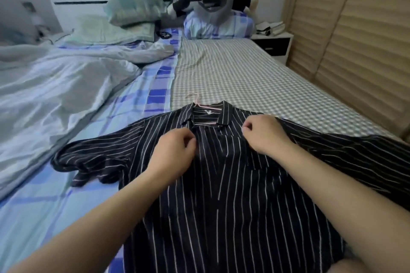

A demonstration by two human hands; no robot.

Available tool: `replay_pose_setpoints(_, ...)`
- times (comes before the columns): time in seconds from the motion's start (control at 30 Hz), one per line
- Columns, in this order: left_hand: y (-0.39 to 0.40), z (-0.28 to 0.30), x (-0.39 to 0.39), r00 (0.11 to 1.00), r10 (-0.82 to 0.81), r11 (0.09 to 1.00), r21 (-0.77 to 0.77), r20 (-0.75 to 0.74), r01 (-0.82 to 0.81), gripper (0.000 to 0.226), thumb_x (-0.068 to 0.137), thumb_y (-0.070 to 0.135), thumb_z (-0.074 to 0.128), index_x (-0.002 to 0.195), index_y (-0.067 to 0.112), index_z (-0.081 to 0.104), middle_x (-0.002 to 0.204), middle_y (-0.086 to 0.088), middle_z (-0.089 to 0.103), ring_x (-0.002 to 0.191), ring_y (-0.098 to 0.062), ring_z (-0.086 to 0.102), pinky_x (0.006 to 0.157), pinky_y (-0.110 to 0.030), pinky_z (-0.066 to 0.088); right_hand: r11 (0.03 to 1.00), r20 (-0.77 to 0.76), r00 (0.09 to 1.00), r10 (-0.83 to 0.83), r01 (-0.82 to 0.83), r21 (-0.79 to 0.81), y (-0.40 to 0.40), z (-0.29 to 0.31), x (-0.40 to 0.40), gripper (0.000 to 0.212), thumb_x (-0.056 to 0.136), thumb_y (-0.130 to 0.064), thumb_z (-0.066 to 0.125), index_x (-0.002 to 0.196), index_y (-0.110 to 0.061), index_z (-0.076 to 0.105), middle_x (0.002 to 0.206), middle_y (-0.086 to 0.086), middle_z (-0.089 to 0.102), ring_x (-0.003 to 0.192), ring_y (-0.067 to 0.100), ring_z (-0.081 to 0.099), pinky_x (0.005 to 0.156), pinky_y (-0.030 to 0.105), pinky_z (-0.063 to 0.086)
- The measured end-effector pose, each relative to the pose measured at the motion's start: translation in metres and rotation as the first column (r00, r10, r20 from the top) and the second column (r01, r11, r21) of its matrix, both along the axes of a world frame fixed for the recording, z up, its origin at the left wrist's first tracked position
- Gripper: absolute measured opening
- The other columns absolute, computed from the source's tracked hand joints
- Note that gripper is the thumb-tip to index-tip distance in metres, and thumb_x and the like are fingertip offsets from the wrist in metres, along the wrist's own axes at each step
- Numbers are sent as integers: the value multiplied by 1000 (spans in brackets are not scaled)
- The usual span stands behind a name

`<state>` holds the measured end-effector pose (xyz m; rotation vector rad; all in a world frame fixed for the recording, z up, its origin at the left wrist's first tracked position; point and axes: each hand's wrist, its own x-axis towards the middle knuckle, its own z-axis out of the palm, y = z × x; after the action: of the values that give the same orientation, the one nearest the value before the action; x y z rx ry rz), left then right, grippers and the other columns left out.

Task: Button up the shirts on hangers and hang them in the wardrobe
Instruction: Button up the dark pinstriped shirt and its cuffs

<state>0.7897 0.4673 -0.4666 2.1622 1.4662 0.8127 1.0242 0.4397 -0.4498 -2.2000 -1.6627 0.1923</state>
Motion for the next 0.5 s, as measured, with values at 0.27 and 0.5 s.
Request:
replay_pose_setpoints(0.27, 100, -61, 24, 971, 237, 952, -209, 32, -226, 18, 94, 22, 59, 107, 14, 69, 110, -6, 68, 108, -26, 62, 89, -32, 45, 994, -123, 987, -107, 109, 13, 62, -65, -50, 36, 95, -45, 61, 115, -15, 67, 117, 2, 58, 111, 24, 57, 90, 35, 49)
replay_pose_setpoints(0.5, 102, -93, 24, 971, 178, 982, -94, 158, -164, 40, 89, 40, 72, 127, 30, 64, 115, 10, 54, 110, -12, 56, 94, -35, 50, 975, -54, 986, -156, 162, 154, 73, -85, -55, 51, 90, -55, 65, 127, -21, 56, 120, -4, 53, 107, 20, 57, 82, 36, 51)
